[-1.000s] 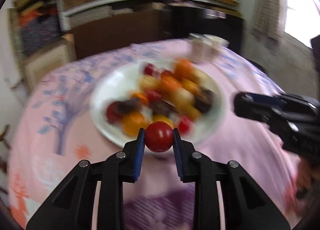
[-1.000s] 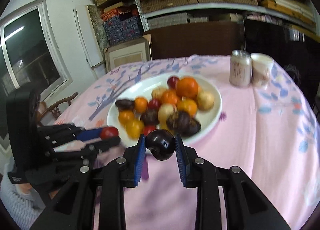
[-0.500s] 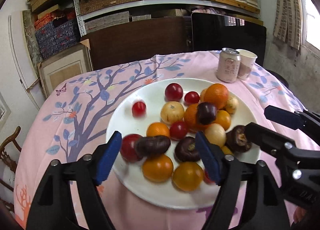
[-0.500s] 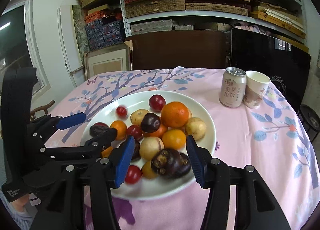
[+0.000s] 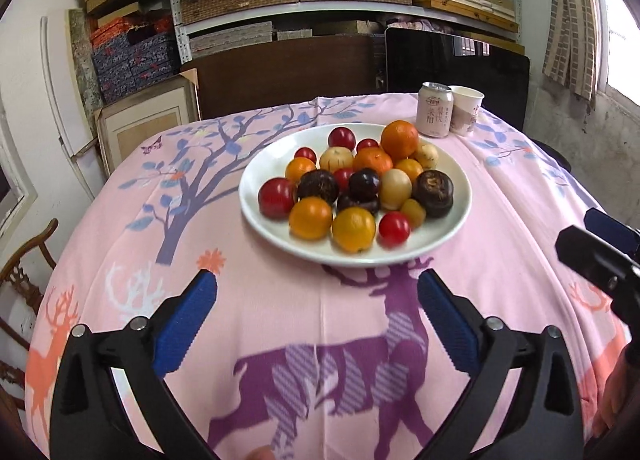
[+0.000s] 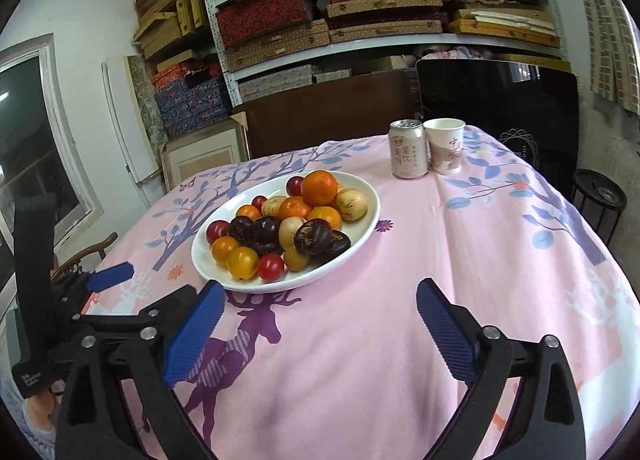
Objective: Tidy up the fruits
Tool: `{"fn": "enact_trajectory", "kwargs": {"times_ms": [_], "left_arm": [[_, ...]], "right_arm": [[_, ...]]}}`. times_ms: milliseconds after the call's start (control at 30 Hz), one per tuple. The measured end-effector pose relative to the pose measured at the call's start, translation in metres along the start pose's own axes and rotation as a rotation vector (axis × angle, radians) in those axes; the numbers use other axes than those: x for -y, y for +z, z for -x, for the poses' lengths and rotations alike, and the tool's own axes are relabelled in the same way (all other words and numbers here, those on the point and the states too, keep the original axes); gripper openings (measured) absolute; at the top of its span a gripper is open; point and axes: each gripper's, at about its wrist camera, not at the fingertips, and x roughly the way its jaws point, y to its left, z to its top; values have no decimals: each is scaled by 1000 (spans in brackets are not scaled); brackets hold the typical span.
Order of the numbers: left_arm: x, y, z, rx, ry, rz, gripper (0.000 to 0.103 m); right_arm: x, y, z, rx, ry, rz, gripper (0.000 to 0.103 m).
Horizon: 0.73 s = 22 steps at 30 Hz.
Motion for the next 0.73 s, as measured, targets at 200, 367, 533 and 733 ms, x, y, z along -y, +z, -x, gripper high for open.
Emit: {"fn": "enact_trajectory", "kwargs": {"times_ms": [200,367,533,733], "left_arm": [[-1,-4,13,31,-77,27,99],[13,-7,16,66,-13,-26,99],[8,-6,16,30,-4,-3,99],[-4,-10,11,-6,19,52,99]], "right_arm": [[1,-2,-5,-8,-59,45,100],[-3,-6,-9,-25,-71,76,100],[-3,-7,-9,-24,-72,80,100],[-7,-9,-14,-50,-64,97,100]]}}
